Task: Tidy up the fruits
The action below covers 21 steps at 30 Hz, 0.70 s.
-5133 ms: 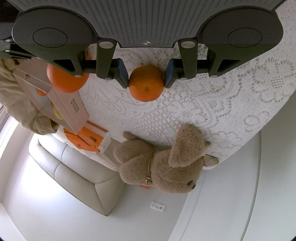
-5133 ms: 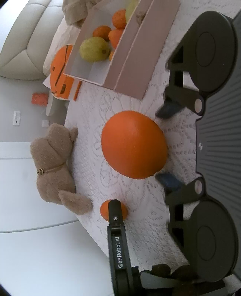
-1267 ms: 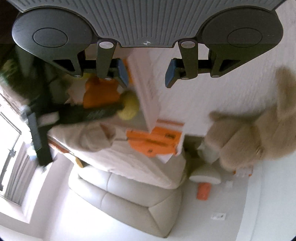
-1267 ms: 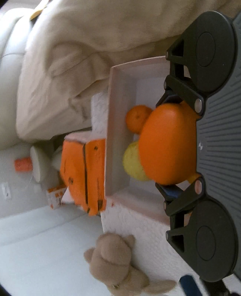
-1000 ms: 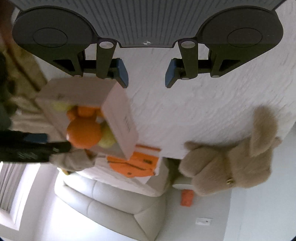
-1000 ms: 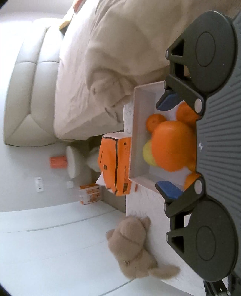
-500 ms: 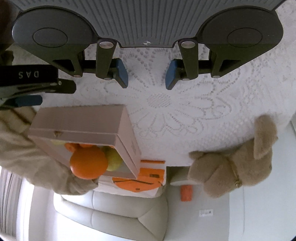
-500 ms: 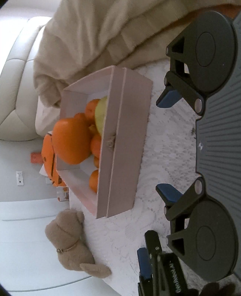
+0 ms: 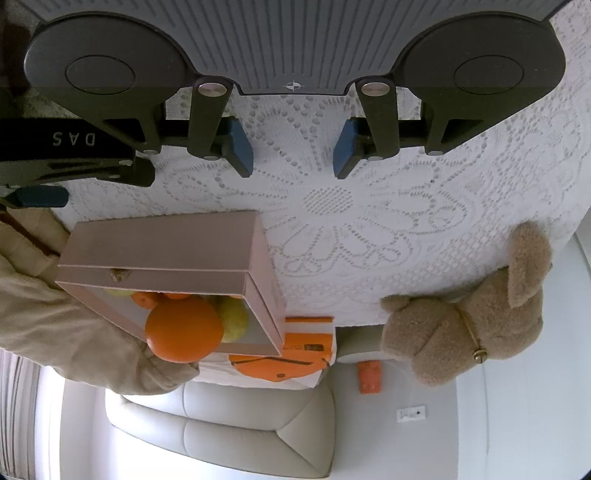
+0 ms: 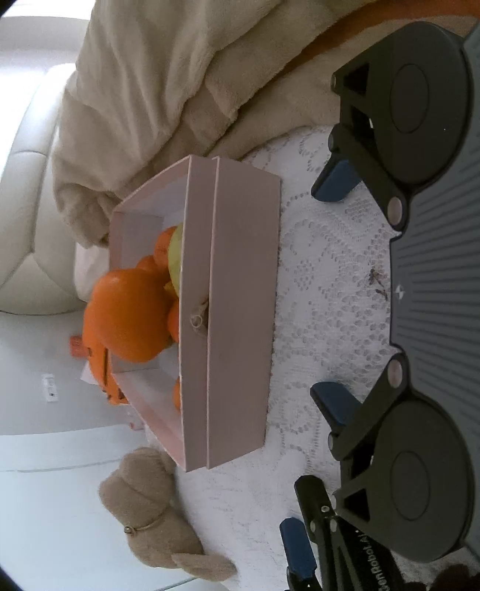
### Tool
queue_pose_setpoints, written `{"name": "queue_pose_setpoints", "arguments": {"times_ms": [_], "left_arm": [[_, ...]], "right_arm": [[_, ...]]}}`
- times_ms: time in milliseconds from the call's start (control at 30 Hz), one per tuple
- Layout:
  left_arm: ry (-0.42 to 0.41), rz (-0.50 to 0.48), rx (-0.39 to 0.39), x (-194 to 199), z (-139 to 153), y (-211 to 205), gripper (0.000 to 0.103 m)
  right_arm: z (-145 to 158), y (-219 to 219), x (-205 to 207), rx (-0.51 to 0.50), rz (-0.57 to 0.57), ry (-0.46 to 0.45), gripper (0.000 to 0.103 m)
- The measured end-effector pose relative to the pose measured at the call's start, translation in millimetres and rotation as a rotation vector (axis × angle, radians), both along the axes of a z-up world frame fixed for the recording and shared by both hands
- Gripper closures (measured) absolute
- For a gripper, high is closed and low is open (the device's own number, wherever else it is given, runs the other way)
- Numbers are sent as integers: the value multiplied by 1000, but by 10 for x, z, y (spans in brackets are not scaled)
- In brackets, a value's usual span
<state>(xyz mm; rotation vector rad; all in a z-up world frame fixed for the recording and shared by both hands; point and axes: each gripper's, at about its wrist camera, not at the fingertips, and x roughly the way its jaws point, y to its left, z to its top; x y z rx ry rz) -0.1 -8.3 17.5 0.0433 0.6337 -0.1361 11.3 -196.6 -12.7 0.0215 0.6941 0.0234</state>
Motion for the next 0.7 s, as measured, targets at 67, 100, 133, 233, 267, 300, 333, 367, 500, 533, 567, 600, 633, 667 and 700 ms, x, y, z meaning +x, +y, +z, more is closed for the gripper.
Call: {"name": "queue_pose_setpoints", "arguments": {"times_ms": [67, 100, 133, 233, 267, 300, 333, 367, 500, 533, 567, 600, 633, 667, 700], "left_arm": [[-1, 1, 7, 5, -1, -14, 49], [-1, 1, 13, 4, -1, -21, 49], [-2, 2, 16, 5, -1, -24, 49], [-2, 2, 17, 5, 1, -25, 49], [-2, 2, 14, 7, 2, -20, 49], [-2, 2, 13, 5, 1, -23, 49], [-2, 2, 13, 4, 1, -25, 49], [-2, 1, 12, 4, 1, -23, 49], [-2, 1, 11, 2, 2, -21, 49], [-2, 1, 11, 2, 2, -22, 49], [-2, 1, 11, 0, 3, -27, 49], [-2, 1, 11, 2, 2, -22, 49], [-2, 1, 10, 1, 3, -26, 49], [-2, 1, 11, 1, 3, -24, 49], [-2, 1, 11, 2, 3, -21, 49]], "right_arm": [[-12, 13, -36, -6, -7, -14, 0], [-13, 11, -31, -7, -7, -15, 0], [-13, -1, -28, 0, -7, -14, 0], [1, -4, -19, 2, -7, -13, 0], [3, -5, -19, 2, -7, -13, 0], [2, -6, -19, 2, -7, -13, 0], [6, -5, -8, 2, -7, -13, 0], [6, -4, -9, 2, -7, -13, 0], [4, -1, -12, 2, -8, -13, 0], [4, 0, -12, 2, -8, -13, 0], [4, 0, -13, 2, -8, -13, 0], [4, 1, -13, 2, -8, -13, 0], [3, 0, -13, 2, -8, -13, 0], [3, 1, -14, 2, -8, -13, 0], [3, 1, -14, 2, -8, -13, 0]]}}
